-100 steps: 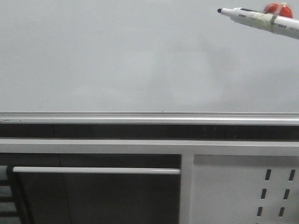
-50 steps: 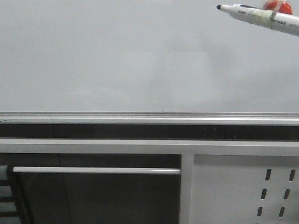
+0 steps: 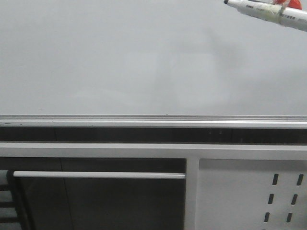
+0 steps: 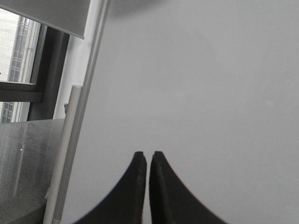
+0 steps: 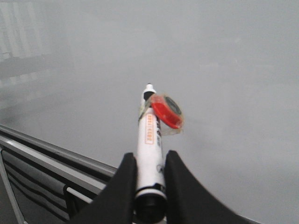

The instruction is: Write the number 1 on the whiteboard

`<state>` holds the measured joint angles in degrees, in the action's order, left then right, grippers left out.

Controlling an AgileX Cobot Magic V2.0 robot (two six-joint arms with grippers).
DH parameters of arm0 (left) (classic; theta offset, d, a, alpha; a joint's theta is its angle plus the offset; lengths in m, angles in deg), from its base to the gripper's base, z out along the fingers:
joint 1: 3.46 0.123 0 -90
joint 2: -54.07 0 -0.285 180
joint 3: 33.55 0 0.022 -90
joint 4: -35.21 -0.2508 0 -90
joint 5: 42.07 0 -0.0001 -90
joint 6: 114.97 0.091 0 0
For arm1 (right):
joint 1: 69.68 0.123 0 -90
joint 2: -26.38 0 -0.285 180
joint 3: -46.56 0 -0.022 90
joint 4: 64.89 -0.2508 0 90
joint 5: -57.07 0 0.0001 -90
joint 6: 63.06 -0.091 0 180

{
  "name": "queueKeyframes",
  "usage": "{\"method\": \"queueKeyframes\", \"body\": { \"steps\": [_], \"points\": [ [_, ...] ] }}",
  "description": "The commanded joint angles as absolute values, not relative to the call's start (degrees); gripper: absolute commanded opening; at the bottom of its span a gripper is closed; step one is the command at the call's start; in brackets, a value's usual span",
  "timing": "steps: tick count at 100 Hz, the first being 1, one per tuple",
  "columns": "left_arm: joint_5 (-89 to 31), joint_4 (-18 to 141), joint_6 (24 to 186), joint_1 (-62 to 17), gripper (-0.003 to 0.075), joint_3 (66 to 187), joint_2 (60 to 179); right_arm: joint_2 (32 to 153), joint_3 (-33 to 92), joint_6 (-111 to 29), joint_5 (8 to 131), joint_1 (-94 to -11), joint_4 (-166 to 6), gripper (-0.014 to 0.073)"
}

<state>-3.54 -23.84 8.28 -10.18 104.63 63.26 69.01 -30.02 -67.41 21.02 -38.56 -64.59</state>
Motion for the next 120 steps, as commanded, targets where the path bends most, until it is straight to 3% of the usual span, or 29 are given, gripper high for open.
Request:
{"method": "queueKeyframes", "body": {
  "steps": [1, 34, 120],
  "points": [
    [-8.0, -21.8, 11.9, -10.1, -0.0018, 103.6, 64.3, 69.7, -27.3, -67.3, 16.8, -38.6, -64.2, -0.005],
    [-22.5, -20.0, 15.4, -10.1, -0.0018, 94.5, 64.3, 74.8, -23.0, -67.3, 21.4, -38.6, -64.2, -0.005],
    [-22.4, -20.2, 17.4, -10.1, -0.0018, 91.9, 64.3, 94.4, -19.7, -66.9, 13.7, -38.6, -64.0, -0.005]
  ]
}}
